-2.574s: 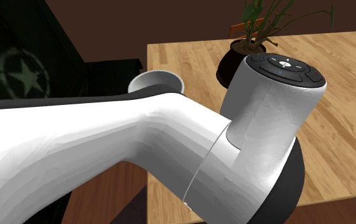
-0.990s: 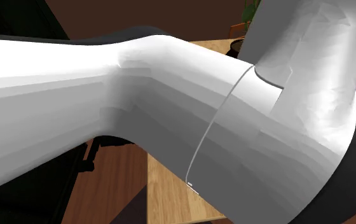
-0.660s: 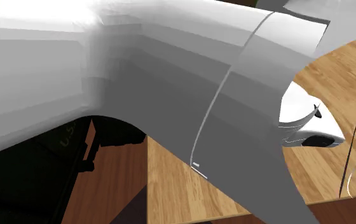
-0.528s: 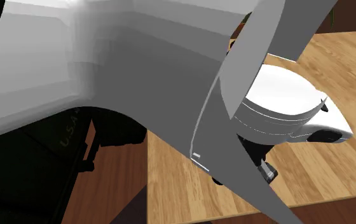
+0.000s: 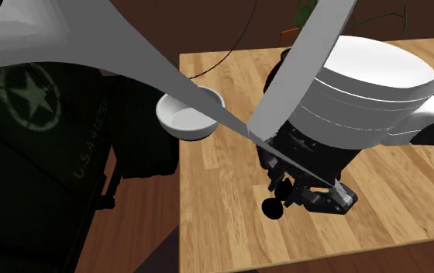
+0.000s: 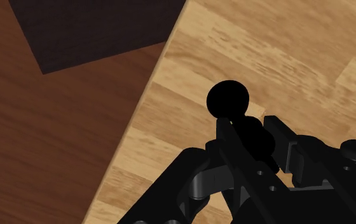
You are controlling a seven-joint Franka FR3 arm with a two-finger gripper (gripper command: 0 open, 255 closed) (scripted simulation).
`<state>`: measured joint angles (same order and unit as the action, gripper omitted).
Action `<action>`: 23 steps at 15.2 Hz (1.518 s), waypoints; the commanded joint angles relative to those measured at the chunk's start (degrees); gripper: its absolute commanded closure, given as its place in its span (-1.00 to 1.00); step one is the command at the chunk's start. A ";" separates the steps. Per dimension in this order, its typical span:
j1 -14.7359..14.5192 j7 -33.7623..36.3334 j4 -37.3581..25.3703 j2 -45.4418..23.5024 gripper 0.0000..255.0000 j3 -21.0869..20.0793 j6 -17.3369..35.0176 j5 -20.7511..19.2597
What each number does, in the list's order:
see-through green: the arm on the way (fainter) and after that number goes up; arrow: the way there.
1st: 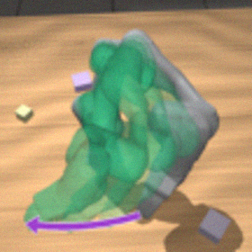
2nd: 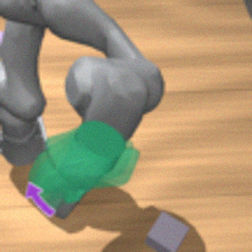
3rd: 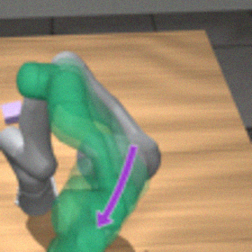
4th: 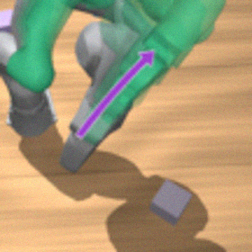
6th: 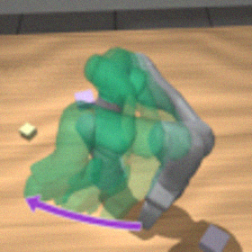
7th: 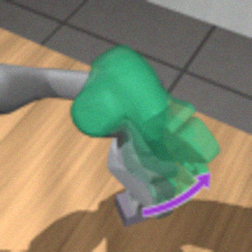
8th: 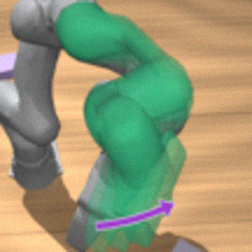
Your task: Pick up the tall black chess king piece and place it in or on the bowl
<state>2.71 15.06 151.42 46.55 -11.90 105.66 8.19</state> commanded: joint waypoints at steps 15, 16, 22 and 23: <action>-1.99 17.55 -19.15 -19.74 1.00 -16.07 2.22 3.82; -1.86 19.01 -20.90 -21.56 1.00 -17.32 2.39 3.51; -1.14 28.84 -32.62 -33.81 1.00 -24.83 2.64 -1.04; -1.12 30.68 -34.80 -36.13 1.00 -26.05 2.50 -2.30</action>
<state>1.59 43.58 119.35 12.75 -36.57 108.77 7.08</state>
